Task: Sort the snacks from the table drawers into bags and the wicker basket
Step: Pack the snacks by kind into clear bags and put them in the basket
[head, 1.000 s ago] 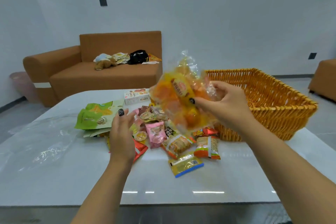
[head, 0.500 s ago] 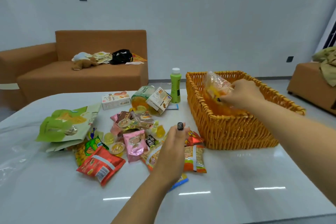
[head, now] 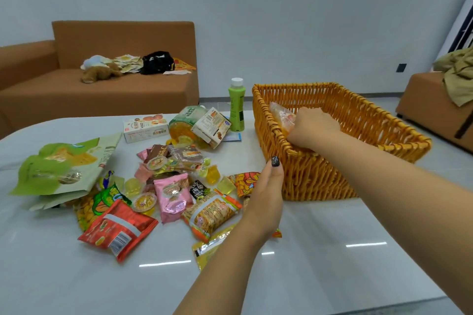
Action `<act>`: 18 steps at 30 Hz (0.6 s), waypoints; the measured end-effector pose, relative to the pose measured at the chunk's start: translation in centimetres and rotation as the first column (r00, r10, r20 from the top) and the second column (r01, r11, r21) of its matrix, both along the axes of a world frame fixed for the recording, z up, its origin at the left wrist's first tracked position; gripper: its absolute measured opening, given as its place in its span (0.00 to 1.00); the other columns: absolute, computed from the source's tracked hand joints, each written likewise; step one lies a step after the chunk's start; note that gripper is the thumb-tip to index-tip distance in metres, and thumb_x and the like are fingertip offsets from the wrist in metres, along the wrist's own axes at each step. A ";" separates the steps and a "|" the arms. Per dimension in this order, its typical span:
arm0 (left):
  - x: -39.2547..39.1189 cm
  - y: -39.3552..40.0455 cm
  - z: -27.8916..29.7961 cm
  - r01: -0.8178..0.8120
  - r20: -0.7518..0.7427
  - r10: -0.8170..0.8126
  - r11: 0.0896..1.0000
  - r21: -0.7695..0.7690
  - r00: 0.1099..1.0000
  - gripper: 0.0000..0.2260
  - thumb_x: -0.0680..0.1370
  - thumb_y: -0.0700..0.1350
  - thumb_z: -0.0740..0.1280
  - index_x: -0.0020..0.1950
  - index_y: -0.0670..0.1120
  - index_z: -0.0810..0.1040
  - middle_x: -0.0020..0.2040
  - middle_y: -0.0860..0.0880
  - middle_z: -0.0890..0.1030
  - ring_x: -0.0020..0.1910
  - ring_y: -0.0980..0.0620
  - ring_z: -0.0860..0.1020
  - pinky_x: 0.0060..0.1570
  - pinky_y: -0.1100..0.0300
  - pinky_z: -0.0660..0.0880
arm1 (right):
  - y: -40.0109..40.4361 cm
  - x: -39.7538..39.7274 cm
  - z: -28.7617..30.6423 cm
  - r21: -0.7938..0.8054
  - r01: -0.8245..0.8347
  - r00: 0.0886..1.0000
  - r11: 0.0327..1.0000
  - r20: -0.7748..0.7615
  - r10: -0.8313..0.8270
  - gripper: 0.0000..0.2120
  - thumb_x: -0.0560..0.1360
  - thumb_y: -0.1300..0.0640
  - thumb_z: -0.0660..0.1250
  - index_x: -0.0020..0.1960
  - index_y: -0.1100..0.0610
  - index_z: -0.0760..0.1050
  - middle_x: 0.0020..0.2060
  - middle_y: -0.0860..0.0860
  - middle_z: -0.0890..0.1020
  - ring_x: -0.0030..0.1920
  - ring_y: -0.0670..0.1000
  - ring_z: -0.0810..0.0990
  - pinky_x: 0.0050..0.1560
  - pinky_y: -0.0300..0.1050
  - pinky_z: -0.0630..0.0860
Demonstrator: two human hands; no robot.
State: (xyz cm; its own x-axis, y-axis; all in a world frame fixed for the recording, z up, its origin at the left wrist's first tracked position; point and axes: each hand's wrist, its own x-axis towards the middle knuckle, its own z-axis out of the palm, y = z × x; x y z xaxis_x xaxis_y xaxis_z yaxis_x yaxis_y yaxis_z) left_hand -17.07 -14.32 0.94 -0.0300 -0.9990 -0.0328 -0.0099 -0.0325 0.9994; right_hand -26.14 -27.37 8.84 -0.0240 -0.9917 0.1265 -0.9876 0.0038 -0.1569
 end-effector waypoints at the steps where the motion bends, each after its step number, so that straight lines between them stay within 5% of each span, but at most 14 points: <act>1: -0.2 -0.2 0.1 0.010 0.007 -0.010 1.000 0.002 1.000 0.34 0.76 0.70 0.46 0.79 0.56 0.56 0.77 0.55 0.62 0.76 0.52 0.60 0.76 0.48 0.57 | -0.2 -0.1 -0.1 0.072 0.013 0.997 0.997 0.079 -0.019 0.24 0.73 0.52 0.67 0.64 0.62 0.68 0.46 0.55 0.75 0.46 0.57 0.79 0.45 0.49 0.79; 3: -0.4 -0.9 0.4 0.018 0.025 -0.018 1.000 0.018 1.000 0.38 0.73 0.73 0.45 0.79 0.58 0.53 0.78 0.54 0.60 0.77 0.52 0.59 0.76 0.48 0.55 | -0.2 -0.3 -0.1 0.204 0.022 0.974 0.979 0.216 -0.067 0.33 0.73 0.49 0.67 0.71 0.64 0.61 0.54 0.58 0.75 0.51 0.58 0.78 0.49 0.50 0.80; 6: -0.2 -2.0 1.0 0.021 -0.010 -0.020 0.999 0.037 1.000 0.28 0.81 0.65 0.43 0.79 0.57 0.52 0.76 0.56 0.61 0.74 0.57 0.59 0.70 0.61 0.58 | 0.1 -0.8 0.6 0.338 -0.058 0.922 0.939 0.378 -0.079 0.33 0.76 0.48 0.65 0.74 0.60 0.57 0.62 0.60 0.72 0.55 0.59 0.76 0.52 0.53 0.77; 8: -0.1 -2.4 1.3 0.057 -0.068 -0.054 0.997 0.042 0.996 0.25 0.83 0.60 0.41 0.79 0.56 0.53 0.71 0.58 0.64 0.69 0.60 0.62 0.59 0.68 0.62 | 0.0 -1.3 1.4 0.423 -0.188 0.790 0.886 0.602 -0.120 0.31 0.76 0.47 0.63 0.75 0.53 0.58 0.69 0.59 0.68 0.59 0.60 0.74 0.61 0.56 0.71; 10: -0.2 -2.6 1.2 0.078 -0.085 -0.074 0.996 0.045 0.994 0.26 0.82 0.61 0.41 0.79 0.57 0.52 0.68 0.60 0.65 0.70 0.59 0.64 0.60 0.63 0.62 | -0.3 -1.8 1.7 0.445 -0.251 0.644 0.860 0.740 -0.195 0.31 0.72 0.43 0.63 0.72 0.48 0.61 0.71 0.57 0.67 0.60 0.59 0.74 0.64 0.58 0.68; 14: 0.0 -2.6 1.2 0.091 -0.112 -0.082 0.993 0.076 0.990 0.31 0.78 0.65 0.42 0.80 0.56 0.51 0.77 0.56 0.59 0.77 0.50 0.58 0.73 0.53 0.56 | -0.3 -1.3 1.8 0.497 -0.298 0.641 0.815 0.737 -0.215 0.32 0.76 0.36 0.59 0.75 0.50 0.58 0.67 0.58 0.71 0.62 0.62 0.74 0.58 0.61 0.71; 18: -0.1 -1.8 1.2 0.100 -0.029 -0.098 0.990 0.098 0.995 0.31 0.79 0.66 0.43 0.79 0.54 0.53 0.77 0.52 0.62 0.76 0.48 0.60 0.73 0.55 0.57 | 0.1 -1.2 1.6 0.553 -0.264 0.696 0.790 0.676 -0.241 0.38 0.76 0.38 0.60 0.78 0.52 0.51 0.74 0.59 0.62 0.71 0.65 0.64 0.67 0.67 0.65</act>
State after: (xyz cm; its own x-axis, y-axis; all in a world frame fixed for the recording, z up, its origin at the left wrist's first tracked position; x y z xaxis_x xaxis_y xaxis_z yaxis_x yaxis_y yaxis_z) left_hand -17.16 -16.10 2.15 -0.1306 -0.9829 -0.1294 0.0056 -0.1313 0.9913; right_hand -27.31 -27.31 10.43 0.1608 -0.8491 -0.5031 -0.5840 0.3290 -0.7421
